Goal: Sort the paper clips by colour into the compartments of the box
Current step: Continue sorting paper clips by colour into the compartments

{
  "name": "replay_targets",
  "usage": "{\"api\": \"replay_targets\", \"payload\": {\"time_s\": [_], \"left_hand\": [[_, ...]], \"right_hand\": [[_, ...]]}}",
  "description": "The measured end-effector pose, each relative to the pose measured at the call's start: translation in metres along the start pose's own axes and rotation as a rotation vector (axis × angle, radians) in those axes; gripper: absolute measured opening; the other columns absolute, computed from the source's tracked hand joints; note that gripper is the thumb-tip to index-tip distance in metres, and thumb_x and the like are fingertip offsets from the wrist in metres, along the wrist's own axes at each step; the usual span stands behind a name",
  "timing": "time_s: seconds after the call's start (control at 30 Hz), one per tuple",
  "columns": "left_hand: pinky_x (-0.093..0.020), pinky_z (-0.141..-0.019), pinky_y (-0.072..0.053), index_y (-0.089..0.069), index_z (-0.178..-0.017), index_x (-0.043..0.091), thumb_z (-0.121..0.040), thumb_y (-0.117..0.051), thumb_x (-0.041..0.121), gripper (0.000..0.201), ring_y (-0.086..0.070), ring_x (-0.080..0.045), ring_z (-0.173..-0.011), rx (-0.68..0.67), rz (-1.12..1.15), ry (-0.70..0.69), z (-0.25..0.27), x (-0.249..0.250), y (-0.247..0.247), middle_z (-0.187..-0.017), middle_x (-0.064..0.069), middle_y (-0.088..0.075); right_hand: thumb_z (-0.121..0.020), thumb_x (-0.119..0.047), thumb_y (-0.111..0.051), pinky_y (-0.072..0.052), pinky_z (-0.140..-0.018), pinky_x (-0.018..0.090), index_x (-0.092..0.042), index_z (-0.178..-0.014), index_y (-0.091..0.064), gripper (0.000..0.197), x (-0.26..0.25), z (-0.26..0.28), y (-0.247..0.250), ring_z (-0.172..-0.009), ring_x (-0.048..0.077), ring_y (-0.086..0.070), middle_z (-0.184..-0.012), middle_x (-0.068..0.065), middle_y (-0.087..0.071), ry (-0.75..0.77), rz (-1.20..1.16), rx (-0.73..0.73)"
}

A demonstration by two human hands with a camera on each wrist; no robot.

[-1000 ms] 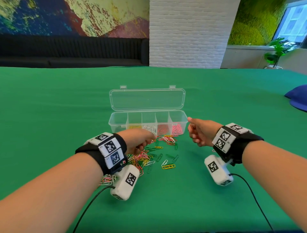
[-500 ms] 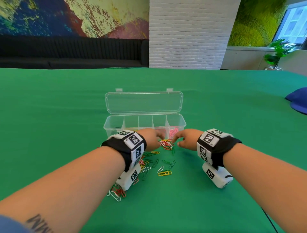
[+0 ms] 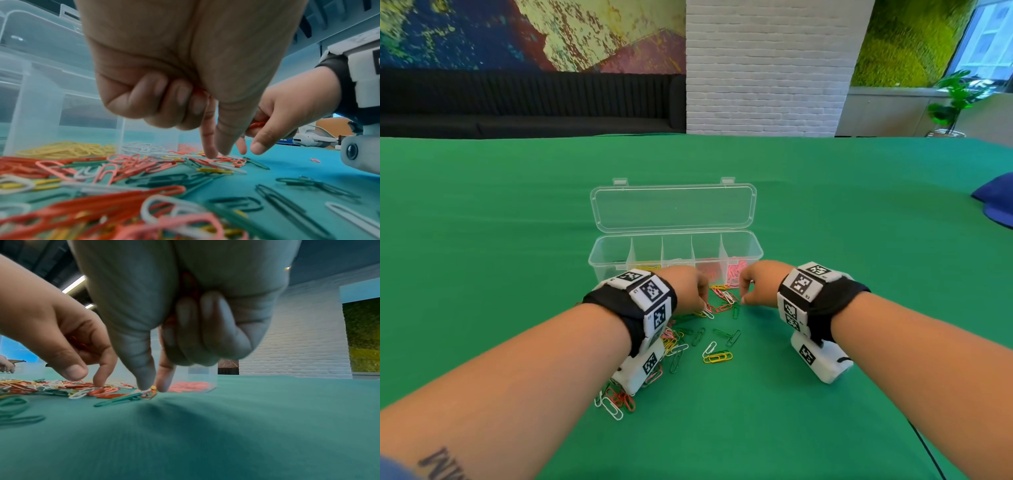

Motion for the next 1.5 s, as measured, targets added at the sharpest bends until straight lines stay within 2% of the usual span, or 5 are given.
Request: {"api": "replay_targets", "payload": {"time_s": [0.37,0.73,0.93,1.17,1.5], "left_hand": [[-0.022,-0.076,-0.036,-0.060,-0.113,0.022,-0.085,-0.067,0.019,0.029,-0.054,-0.020,-0.110,-0.038,-0.045,-0.054,-0.009,0.012,-0.003,-0.125,0.000,-0.055],[-0.020,-0.054,-0.035,-0.060,-0.095,0.023,-0.087,-0.063,0.023,0.009,-0.049,-0.011,-0.074,-0.070,-0.054,-0.070,-0.003,0.005,-0.005,-0.092,0.005,-0.054],[-0.023,-0.059,-0.036,-0.060,-0.099,0.023,-0.086,-0.063,0.020,0.014,-0.048,-0.015,-0.080,-0.100,-0.068,-0.077,-0.004,0.007,-0.008,-0.092,0.005,-0.051],[-0.025,-0.062,-0.040,-0.053,-0.083,0.017,-0.090,-0.052,0.020,0.007,-0.046,-0.016,-0.072,-0.125,-0.089,-0.030,-0.002,0.005,-0.013,-0.071,0.003,-0.047],[-0.022,-0.052,-0.036,-0.045,-0.070,0.013,-0.085,-0.046,0.005,0.017,-0.043,-0.016,-0.058,-0.169,0.610,0.159,0.021,-0.026,-0.005,-0.069,-0.005,-0.052]], "right_hand": [[-0.086,-0.011,-0.060,-0.038,-0.058,0.016,-0.010,-0.111,-0.063,0.025,-0.005,-0.009,-0.008,-0.084,0.014,-0.048,-0.096,0.001,-0.058,-0.025,-0.034,-0.061],[-0.089,-0.022,-0.058,-0.043,-0.074,0.024,-0.010,-0.102,-0.065,0.018,-0.011,-0.017,-0.007,-0.083,0.017,-0.052,-0.094,0.005,-0.060,-0.026,0.034,-0.011],[-0.084,-0.022,-0.062,-0.045,-0.068,0.026,-0.014,-0.067,-0.049,0.022,-0.006,-0.016,-0.016,-0.075,0.018,-0.050,-0.067,0.000,-0.048,-0.092,0.025,-0.085],[-0.084,-0.024,-0.066,-0.034,-0.053,0.017,-0.014,-0.094,-0.064,0.015,-0.003,-0.006,-0.017,-0.066,0.009,-0.047,-0.070,-0.006,-0.049,-0.039,-0.051,-0.119],[-0.082,-0.025,-0.062,-0.041,-0.062,0.024,-0.014,-0.075,-0.058,0.014,-0.003,-0.003,-0.025,-0.063,0.014,-0.044,-0.063,-0.002,-0.047,-0.061,-0.037,-0.173]]}}
Point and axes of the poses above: each hand's wrist, its own z-axis away from the middle knuckle, its own y-axis out of the back of the hand, x = y × z, the point moved 6 cm from there along -z, towards the middle knuckle
